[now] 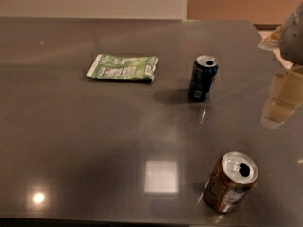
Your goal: Move orange can near green jalapeno chip bag
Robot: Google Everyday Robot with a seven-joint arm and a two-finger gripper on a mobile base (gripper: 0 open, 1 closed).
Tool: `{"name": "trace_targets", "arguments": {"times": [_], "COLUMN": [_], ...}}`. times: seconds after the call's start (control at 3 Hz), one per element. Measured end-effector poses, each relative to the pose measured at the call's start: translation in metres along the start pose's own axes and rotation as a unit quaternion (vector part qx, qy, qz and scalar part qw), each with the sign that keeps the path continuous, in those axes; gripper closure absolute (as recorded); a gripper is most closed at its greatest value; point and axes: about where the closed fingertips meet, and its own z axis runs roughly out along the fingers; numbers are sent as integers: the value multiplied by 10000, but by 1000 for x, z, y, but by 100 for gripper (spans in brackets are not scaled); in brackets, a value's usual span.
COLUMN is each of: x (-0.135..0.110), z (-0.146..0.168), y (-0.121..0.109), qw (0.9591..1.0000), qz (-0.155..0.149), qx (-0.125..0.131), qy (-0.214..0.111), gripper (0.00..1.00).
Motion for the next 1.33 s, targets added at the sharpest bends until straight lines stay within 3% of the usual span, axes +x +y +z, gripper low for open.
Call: {"name": "trace_targets", "arguments": {"times": [0.33,0.67,1.0,1.33], "x": [2,40,69,81], "z": [-1,-8,-12,-7], "y": [17,44,79,111], "qw": [9995,9981,9935,9864], "qz": [-208,-296,-604,-904], "qx": [-204,-394,-652,-884], "qy": [-90,-374,-713,-1054], "gripper": [0,0,0,0]}}
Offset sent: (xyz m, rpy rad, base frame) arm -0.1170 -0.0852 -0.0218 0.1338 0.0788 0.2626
